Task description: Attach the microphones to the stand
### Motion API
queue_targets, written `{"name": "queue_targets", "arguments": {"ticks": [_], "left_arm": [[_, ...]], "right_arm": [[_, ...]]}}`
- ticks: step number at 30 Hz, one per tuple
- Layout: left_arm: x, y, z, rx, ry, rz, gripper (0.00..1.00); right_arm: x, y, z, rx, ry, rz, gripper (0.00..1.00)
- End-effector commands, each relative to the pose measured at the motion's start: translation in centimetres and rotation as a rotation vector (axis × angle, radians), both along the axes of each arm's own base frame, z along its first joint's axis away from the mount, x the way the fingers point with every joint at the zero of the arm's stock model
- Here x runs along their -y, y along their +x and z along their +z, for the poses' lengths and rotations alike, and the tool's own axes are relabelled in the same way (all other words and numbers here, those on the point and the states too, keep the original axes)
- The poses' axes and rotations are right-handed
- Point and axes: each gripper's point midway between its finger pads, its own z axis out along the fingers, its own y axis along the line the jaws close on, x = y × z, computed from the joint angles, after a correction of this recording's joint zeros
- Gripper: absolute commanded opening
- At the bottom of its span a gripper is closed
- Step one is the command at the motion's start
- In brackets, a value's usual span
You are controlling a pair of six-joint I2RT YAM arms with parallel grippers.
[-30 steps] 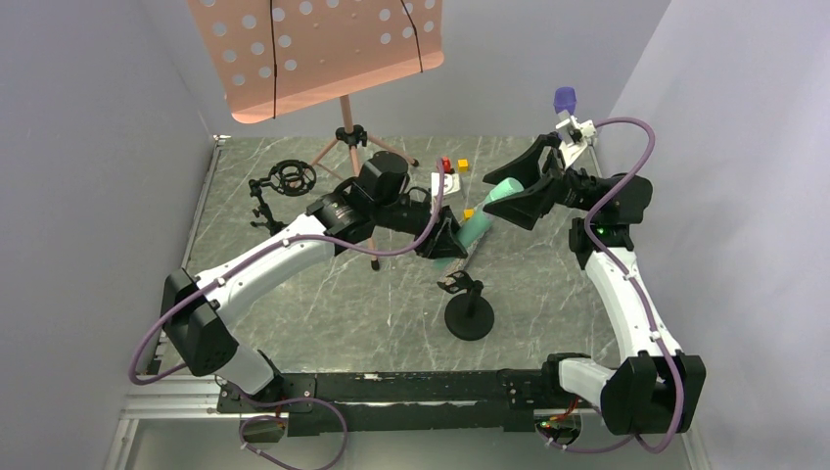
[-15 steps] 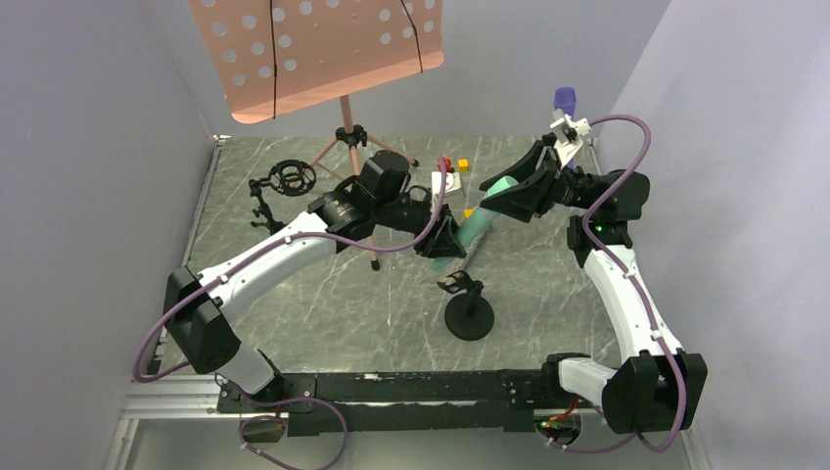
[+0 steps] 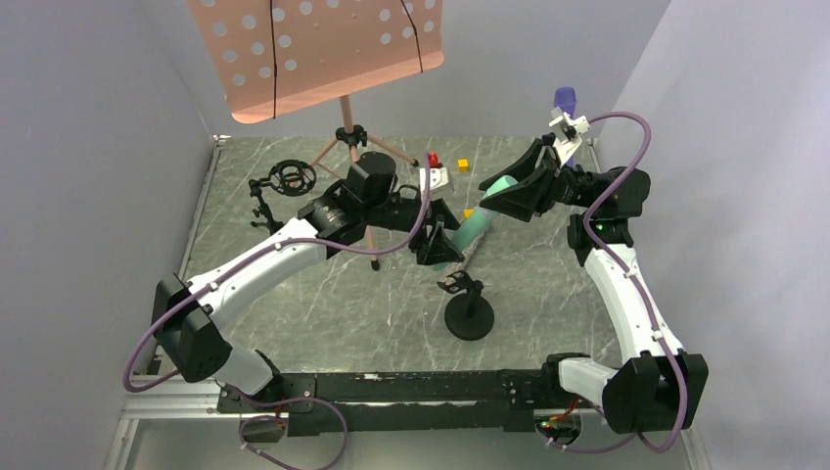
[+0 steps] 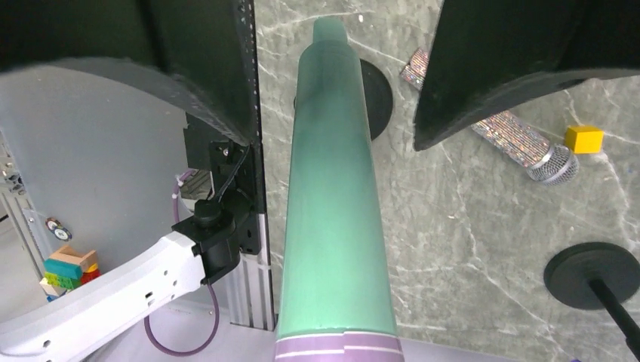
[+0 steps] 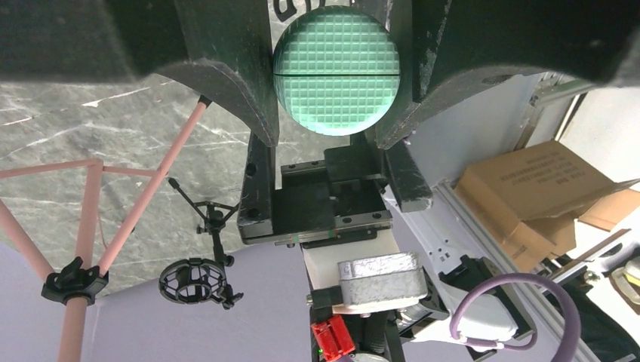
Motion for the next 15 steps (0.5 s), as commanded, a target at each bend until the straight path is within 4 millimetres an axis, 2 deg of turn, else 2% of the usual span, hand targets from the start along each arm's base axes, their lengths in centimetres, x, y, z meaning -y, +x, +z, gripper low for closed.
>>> {"name": "queue_targets", "arguments": {"ticks": [1, 5, 9, 12, 15], "left_arm": [[-0.5, -0.8, 2.6, 0.029, -0.082, -0.011, 0.86], [-1.6, -0.3, 2.7, 0.040, -0.094, 0.036, 0.99], [-3.9, 0.3, 2.4, 0.051, -0.122, 0.106, 0.99], [-5.8, 0.3, 0.9, 0.067, -0.121, 0.147, 0.99], [-7.0, -0.2, -1.5, 0.097, -0.088, 0.173, 0.99]], "right_arm": [[0.2, 0.1, 2.0, 0.049, 0.021, -0.027, 0.12], [0.7, 0.3, 2.2, 0.051, 0.024, -0.051, 0.11], [1.7, 0.1, 3.0, 0.056, 0.025, -0.076, 0.11], [2.1, -0.5, 3.7, 0.068, 0.024, -0.076, 0.11], [2.5, -0.7, 3.8, 0.063, 0.013, -0.087, 0.11]]}}
